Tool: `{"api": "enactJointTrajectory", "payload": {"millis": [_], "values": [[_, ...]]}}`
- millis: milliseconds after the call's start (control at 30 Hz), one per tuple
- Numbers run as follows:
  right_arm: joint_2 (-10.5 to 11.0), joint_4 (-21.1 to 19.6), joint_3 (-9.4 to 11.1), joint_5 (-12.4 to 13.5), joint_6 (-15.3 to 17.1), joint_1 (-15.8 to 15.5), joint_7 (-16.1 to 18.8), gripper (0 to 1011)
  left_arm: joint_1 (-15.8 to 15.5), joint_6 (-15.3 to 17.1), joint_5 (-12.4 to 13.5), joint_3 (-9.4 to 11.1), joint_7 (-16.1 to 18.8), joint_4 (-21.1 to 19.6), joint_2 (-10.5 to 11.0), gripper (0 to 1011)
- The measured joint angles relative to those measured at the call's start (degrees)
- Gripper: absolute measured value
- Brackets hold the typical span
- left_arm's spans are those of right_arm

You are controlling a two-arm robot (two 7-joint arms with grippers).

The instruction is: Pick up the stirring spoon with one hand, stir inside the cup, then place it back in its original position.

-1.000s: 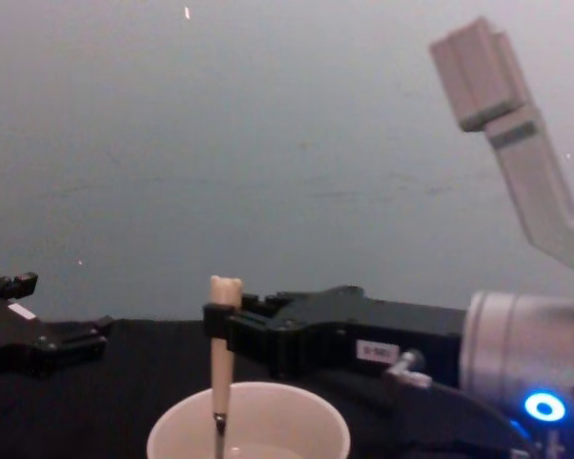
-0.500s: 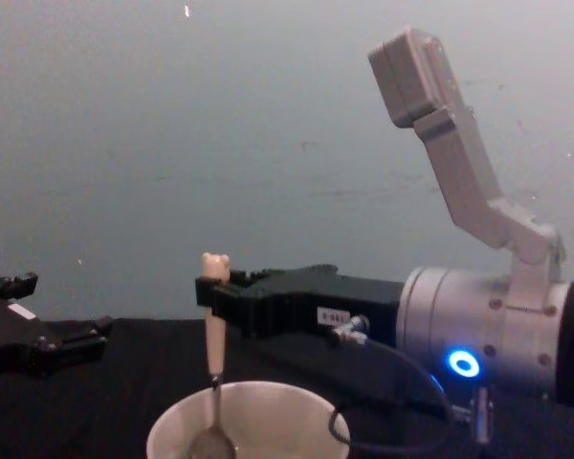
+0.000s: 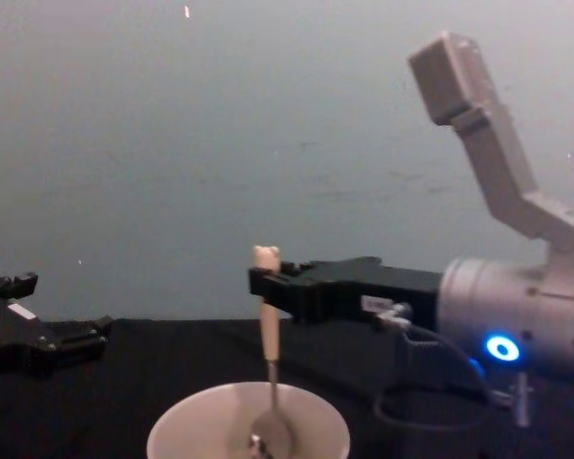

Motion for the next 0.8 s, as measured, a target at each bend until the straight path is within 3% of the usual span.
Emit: {"api": "enactJointTrajectory", "payload": {"millis": [467,567,800], "values": [[6.2,-8.3,1.5,3.6,2.6,-5.4,3.2,215,0.0,0.0,0.0,0.0,0.0,0.0,0.0,1001],[7.5,-10.4,0.9,4.6,2.8,-6.7,4.2,215,0.0,0.0,0.0,0.0,0.0,0.0,0.0,1001],[7.9,-12.1,-1.0,5.3,2.7,-7.3,4.6,215,0.0,0.0,0.0,0.0,0.0,0.0,0.0,1001]]}}
